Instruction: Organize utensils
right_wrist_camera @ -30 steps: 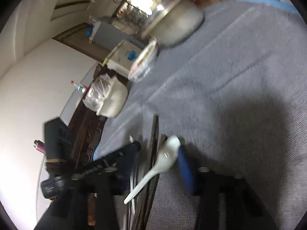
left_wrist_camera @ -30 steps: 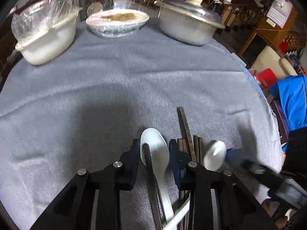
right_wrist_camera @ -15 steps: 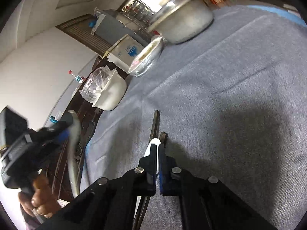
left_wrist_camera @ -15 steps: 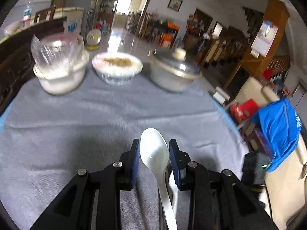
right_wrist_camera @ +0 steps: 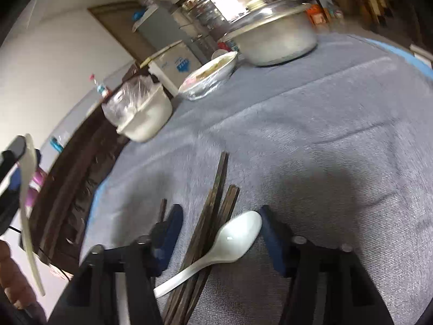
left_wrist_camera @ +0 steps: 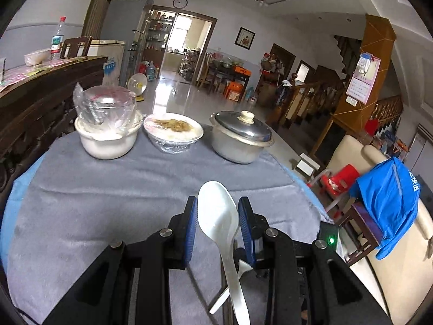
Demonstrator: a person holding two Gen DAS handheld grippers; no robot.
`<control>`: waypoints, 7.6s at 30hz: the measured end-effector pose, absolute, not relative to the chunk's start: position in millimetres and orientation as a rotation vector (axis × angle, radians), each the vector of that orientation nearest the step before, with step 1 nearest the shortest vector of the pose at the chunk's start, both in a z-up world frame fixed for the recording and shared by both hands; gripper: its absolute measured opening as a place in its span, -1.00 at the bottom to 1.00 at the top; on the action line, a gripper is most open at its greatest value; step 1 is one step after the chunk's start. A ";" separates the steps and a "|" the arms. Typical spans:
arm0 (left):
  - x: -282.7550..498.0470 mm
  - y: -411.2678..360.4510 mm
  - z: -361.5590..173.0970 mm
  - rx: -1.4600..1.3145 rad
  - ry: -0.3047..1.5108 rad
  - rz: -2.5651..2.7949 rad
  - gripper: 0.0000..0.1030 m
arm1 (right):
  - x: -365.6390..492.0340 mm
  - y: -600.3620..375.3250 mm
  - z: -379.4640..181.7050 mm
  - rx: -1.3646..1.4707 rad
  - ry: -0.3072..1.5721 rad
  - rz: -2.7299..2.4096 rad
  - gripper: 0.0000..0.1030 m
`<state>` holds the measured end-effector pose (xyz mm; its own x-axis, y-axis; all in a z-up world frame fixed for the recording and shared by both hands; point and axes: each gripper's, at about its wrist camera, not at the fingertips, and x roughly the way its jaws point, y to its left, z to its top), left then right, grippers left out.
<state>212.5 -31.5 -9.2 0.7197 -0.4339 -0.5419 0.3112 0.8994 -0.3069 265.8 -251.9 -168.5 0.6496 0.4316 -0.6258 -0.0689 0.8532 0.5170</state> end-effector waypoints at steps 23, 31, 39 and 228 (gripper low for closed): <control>96.2 2.2 8.5 -0.295 0.551 -0.345 -0.38 | 223.3 -273.9 -135.6 0.523 0.589 0.292 -0.90; 60.4 -19.2 9.0 -0.291 0.466 -0.333 -0.38 | 121.2 -292.3 -48.4 0.454 0.302 0.267 -0.90; 27.9 -33.2 -5.0 -0.235 0.397 -0.280 -0.38 | 32.0 -227.4 -8.3 0.180 0.112 0.297 -0.90; 35.2 46.9 21.8 0.015 0.638 0.037 0.49 | 23.5 -304.6 -11.6 0.455 0.594 0.196 0.08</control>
<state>35.2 46.9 21.8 0.8026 0.0396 -0.5951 -0.0304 0.9992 0.0256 23.5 -304.6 -11.6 0.8141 0.3055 -0.4938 -0.0485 0.8832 0.4664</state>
